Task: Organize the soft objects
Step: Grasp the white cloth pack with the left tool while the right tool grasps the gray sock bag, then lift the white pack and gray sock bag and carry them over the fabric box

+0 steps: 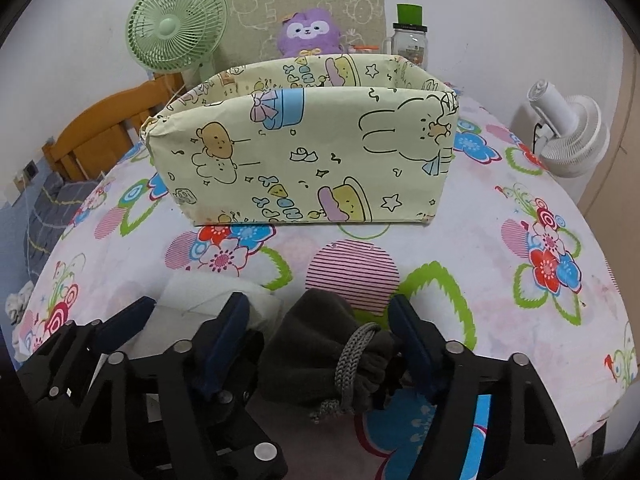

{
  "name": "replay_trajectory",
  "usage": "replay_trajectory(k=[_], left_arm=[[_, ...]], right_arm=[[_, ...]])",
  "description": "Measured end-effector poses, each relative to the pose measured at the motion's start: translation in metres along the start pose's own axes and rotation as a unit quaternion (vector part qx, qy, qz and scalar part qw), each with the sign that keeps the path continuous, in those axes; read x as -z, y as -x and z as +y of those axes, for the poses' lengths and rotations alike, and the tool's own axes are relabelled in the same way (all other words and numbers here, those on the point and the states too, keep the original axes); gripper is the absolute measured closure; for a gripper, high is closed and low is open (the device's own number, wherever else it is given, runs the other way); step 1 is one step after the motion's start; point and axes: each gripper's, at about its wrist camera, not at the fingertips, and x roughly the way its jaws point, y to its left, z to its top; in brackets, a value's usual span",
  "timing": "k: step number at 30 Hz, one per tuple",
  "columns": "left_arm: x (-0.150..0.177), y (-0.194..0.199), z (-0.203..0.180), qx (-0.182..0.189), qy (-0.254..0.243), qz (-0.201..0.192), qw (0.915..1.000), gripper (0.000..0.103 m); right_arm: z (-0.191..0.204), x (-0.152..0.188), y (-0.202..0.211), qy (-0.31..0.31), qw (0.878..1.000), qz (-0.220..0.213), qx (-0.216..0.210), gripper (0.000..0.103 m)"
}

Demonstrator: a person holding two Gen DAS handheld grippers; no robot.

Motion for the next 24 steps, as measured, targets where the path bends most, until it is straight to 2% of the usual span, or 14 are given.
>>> replay_trajectory(k=[11, 12, 13, 14, 16, 24], left_arm=[[-0.0015, -0.0041, -0.0012, 0.006, -0.004, -0.003, 1.0, 0.015], [-0.0015, -0.0038, -0.0011, 0.007, -0.004, -0.003, 1.0, 0.018], [-0.0016, -0.003, -0.0014, 0.001, -0.006, -0.004, 1.0, 0.03], [-0.0019, -0.0022, -0.0016, -0.006, -0.007, -0.004, 1.0, 0.033], [-0.0028, -0.0021, -0.0013, -0.004, -0.008, -0.001, 1.0, 0.037], [-0.0035, 0.0006, -0.0013, 0.002, 0.001, 0.001, 1.0, 0.042]], right_arm=[[-0.0022, -0.0014, -0.0023, -0.005, 1.0, -0.004, 0.003, 0.035], [-0.0022, -0.0016, -0.0021, -0.006, 1.0, -0.004, 0.002, 0.036], [-0.0022, -0.0019, -0.0018, -0.007, 1.0, -0.005, 0.003, 0.038], [-0.0021, -0.002, -0.0016, -0.007, 1.0, -0.004, 0.0, 0.039], [-0.0018, -0.002, -0.0006, -0.008, 1.0, -0.005, -0.001, 0.039], [-0.0028, -0.0025, 0.0022, -0.015, 1.0, -0.007, -0.008, 0.047]])
